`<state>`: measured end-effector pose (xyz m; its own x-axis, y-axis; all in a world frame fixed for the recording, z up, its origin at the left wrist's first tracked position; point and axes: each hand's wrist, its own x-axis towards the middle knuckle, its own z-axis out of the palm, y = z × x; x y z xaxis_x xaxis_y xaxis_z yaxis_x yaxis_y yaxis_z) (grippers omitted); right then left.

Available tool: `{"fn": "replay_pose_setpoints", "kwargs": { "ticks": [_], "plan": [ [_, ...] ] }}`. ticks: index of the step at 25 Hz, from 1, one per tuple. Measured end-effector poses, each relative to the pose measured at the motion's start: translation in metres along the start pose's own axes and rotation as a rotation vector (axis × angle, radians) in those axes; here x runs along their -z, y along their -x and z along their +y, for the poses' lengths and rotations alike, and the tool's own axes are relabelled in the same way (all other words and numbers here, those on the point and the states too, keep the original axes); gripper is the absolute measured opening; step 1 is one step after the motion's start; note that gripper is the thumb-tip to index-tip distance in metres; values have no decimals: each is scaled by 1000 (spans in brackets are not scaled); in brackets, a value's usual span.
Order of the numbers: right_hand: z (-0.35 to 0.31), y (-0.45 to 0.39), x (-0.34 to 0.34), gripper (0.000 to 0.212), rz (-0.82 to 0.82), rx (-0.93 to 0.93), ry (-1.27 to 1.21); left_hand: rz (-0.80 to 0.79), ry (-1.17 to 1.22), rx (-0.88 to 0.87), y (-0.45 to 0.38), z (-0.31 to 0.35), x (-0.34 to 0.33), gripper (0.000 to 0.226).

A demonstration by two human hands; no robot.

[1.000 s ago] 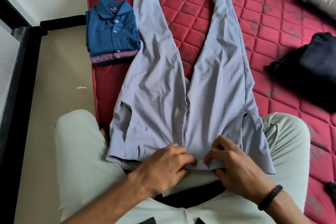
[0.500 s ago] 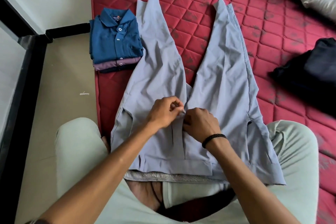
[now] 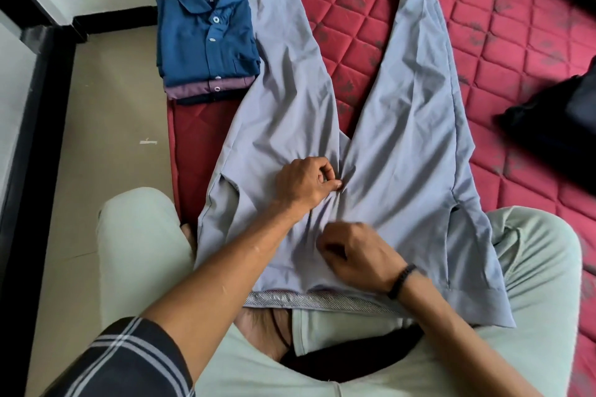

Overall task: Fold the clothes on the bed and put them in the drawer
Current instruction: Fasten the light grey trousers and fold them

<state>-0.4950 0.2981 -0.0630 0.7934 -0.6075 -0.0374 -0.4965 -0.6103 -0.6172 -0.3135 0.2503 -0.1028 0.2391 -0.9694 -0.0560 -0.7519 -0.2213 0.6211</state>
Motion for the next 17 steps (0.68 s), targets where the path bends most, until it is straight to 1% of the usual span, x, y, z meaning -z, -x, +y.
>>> {"fn": "replay_pose_setpoints", "kwargs": {
  "ticks": [1,3,4,5,6,7,8,9,10,11,12,13,14,15,16,17],
  "plan": [
    [-2,12,4,9,-92,-13,-31,21,-1,-11,2,0,-2,29],
    [-2,20,14,8,-215,-103,-66,34,-1,-22,4,1,-4,29],
    [-4,18,19,13,-246,-130,-44,27,-5,-25,6,2,-4,28],
    [-7,18,22,20,-262,-119,10,10,-6,-32,8,4,-3,25],
    [-11,20,23,30,-286,-94,98,-21,7,-55,12,8,2,23],
    [-15,28,28,42,-319,-55,179,-68,22,-103,21,9,10,25],
    [-17,42,35,56,-371,-33,206,-134,16,-178,35,8,21,39],
    [-17,62,46,69,-420,-15,195,-249,-24,-265,54,6,37,60],
    [-15,82,58,77,-428,19,221,-389,-94,-333,77,0,54,80],
    [-8,100,67,77,-366,55,297,-508,-190,-381,101,-11,73,95],
    [1,116,75,72,-260,71,367,-596,-304,-413,126,-27,92,103],
    [11,129,82,69,-149,63,417,-639,-397,-420,147,-46,110,102],
    [17,138,88,68,-73,39,464,-634,-453,-401,162,-63,126,92],
    [23,144,95,67,-8,23,498,-586,-485,-383,170,-74,138,78],
    [25,148,104,63,34,8,491,-519,-492,-361,171,-78,149,69],
    [27,151,114,54,67,1,434,-454,-494,-341,168,-81,156,62]
  ]
}}
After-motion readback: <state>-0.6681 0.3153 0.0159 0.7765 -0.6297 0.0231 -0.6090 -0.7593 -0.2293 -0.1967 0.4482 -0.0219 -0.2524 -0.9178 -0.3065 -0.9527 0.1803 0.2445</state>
